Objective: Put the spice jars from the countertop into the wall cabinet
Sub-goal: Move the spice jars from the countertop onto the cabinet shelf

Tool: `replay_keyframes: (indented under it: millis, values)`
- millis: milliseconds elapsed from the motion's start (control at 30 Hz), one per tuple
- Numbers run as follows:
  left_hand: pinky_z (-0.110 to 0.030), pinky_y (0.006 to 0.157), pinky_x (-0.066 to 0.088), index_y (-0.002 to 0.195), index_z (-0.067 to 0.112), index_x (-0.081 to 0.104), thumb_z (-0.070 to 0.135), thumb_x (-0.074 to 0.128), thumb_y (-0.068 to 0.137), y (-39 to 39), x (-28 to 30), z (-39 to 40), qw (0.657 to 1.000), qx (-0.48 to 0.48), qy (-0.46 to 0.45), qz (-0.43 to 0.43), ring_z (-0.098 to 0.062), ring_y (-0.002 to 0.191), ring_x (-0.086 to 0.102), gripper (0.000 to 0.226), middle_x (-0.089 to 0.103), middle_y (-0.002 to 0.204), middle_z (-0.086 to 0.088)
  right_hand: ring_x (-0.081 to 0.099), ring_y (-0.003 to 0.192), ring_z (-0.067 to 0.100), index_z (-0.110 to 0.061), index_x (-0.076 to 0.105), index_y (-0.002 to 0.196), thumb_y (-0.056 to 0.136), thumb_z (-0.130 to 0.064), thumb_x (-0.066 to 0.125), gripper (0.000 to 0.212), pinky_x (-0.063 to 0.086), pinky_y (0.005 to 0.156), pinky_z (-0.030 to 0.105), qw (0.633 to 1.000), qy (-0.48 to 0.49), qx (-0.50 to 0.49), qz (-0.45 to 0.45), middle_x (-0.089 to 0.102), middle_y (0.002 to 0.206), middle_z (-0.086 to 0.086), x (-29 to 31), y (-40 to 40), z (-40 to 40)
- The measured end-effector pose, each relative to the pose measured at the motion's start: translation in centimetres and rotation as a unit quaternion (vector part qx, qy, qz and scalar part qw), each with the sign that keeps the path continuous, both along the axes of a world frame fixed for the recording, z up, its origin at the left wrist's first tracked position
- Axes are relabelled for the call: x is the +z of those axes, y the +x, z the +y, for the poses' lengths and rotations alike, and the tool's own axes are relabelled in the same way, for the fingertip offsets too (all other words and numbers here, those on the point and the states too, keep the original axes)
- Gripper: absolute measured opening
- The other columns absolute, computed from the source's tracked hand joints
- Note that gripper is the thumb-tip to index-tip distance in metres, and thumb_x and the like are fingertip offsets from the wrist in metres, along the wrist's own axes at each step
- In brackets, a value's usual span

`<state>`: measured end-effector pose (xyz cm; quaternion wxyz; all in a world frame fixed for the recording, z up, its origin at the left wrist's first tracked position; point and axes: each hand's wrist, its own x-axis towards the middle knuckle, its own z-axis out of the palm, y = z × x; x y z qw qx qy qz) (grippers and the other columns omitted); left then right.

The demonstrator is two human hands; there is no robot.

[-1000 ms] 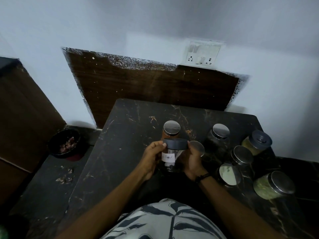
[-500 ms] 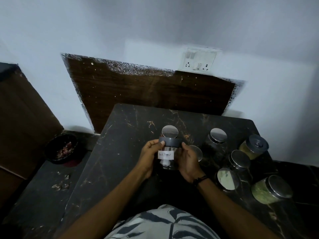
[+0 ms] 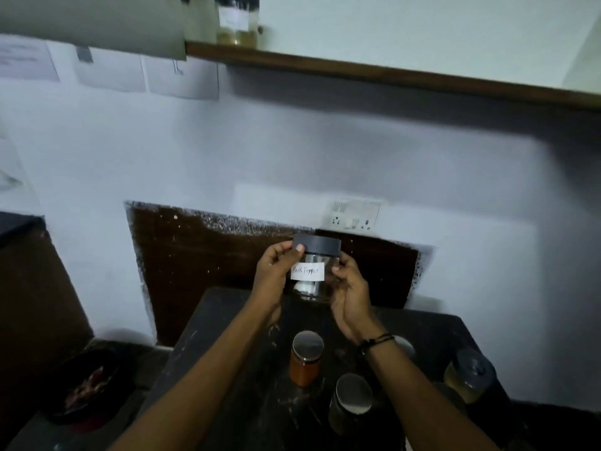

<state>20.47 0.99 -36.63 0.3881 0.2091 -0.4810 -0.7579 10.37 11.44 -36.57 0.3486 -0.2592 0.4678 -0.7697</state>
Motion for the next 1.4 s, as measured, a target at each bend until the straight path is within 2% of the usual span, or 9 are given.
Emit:
replay_keyframes:
  millis: [100, 233, 400, 467, 600, 800, 1000, 1200, 1400]
  values:
    - [-0.032, 0.071, 0.054, 0.113, 0.008, 0.065, 0.018, 0.065, 0.091, -0.5, 2.5, -0.9, 1.000, 0.006, -0.022, 0.022, -0.024, 0.090, 0.066, 0.024, 0.071, 0.103, -0.013, 0.067, 0.091, 0.022, -0.011, 0.046, 0.125, 0.095, -0.007, 0.042, 0.030, 0.054, 0.076, 0.044, 0.999, -0.029, -0.027, 0.011, 0.067, 0.107, 0.011, 2.1, -0.3, -0.7]
    - [-0.033, 0.075, 0.055, 0.115, 0.013, 0.070, 0.002, 0.056, 0.090, -1.2, 6.1, -1.9, 0.997, -0.001, -0.060, 0.045, -0.026, 0.096, 0.068, 0.031, 0.074, 0.112, -0.014, 0.069, 0.086, 0.019, -0.013, 0.047, 0.107, 0.096, -0.004, 0.046, 0.014, 0.055, 0.070, 0.036, 0.993, -0.098, -0.062, 0.023, 0.066, 0.104, 0.010, 5.2, -0.8, -1.5]
    - [-0.023, 0.062, 0.055, 0.110, 0.021, 0.073, 0.016, 0.070, 0.088, -1.9, 12.9, -2.9, 0.990, 0.030, -0.116, 0.081, -0.015, 0.089, 0.073, 0.023, 0.076, 0.109, -0.005, 0.068, 0.098, 0.023, -0.019, 0.056, 0.102, 0.088, -0.020, 0.059, 0.014, 0.057, 0.077, 0.038, 0.982, -0.145, -0.076, 0.093, 0.069, 0.110, 0.008, 11.5, -1.2, -2.6]
    - [-0.025, 0.068, 0.056, 0.110, 0.020, 0.073, 0.018, 0.072, 0.087, -2.2, 15.4, -3.1, 0.984, 0.055, -0.137, 0.096, -0.016, 0.093, 0.072, 0.023, 0.075, 0.109, -0.005, 0.065, 0.105, 0.024, -0.022, 0.058, 0.107, 0.094, -0.019, 0.057, 0.013, 0.055, 0.082, 0.038, 0.973, -0.138, -0.108, 0.149, 0.066, 0.115, 0.007, 14.1, -1.5, -2.9]
    - [-0.021, 0.068, 0.055, 0.110, 0.025, 0.072, 0.022, 0.072, 0.088, -2.5, 19.3, -3.3, 0.972, 0.090, -0.178, 0.127, -0.006, 0.087, 0.069, 0.022, 0.075, 0.103, 0.003, 0.059, 0.112, 0.015, -0.033, 0.056, 0.121, 0.083, -0.035, 0.055, 0.037, 0.053, 0.089, 0.031, 0.940, -0.111, -0.162, 0.280, 0.056, 0.125, -0.004, 18.0, -1.8, -3.2]
    - [-0.011, 0.060, 0.051, 0.104, 0.022, 0.070, 0.023, 0.073, 0.088, -3.1, 22.5, -3.6, 0.954, 0.157, -0.217, 0.137, 0.004, 0.076, 0.068, 0.017, 0.075, 0.086, 0.012, 0.057, 0.113, 0.006, -0.035, 0.051, 0.130, 0.095, -0.024, 0.057, 0.036, 0.051, 0.093, 0.029, 0.910, -0.090, -0.198, 0.353, 0.055, 0.127, -0.011, 20.7, -2.4, -4.3]
    - [-0.010, 0.065, 0.052, 0.102, 0.026, 0.072, 0.028, 0.070, 0.090, -3.7, 26.7, -4.7, 0.923, 0.230, -0.283, 0.124, 0.004, 0.087, 0.069, 0.013, 0.075, 0.092, 0.018, 0.057, 0.108, 0.001, -0.031, 0.055, 0.117, 0.092, -0.022, 0.062, 0.027, 0.046, 0.079, 0.010, 0.871, -0.112, -0.269, 0.395, 0.060, 0.120, -0.009, 24.6, -2.7, -6.3]
    - [-0.020, 0.082, 0.053, 0.115, 0.020, 0.072, 0.021, 0.065, 0.094, -4.4, 31.6, -6.8, 0.897, 0.269, -0.334, 0.109, -0.004, 0.100, 0.067, 0.023, 0.073, 0.108, 0.008, 0.057, 0.112, 0.012, -0.017, 0.060, 0.122, 0.093, -0.017, 0.061, 0.029, 0.050, 0.093, 0.026, 0.834, -0.144, -0.305, 0.437, 0.058, 0.122, -0.002, 30.3, -3.4, -9.1]
    - [-0.026, 0.086, 0.054, 0.113, 0.015, 0.070, 0.011, 0.059, 0.093, -5.5, 35.2, -10.1, 0.892, 0.272, -0.357, 0.058, -0.009, 0.096, 0.067, 0.023, 0.072, 0.106, 0.004, 0.059, 0.109, 0.023, -0.011, 0.058, 0.126, 0.093, -0.015, 0.054, 0.033, 0.047, 0.093, 0.033, 0.805, -0.035, -0.294, 0.514, 0.063, 0.124, 0.005, 34.7, -5.0, -13.4]
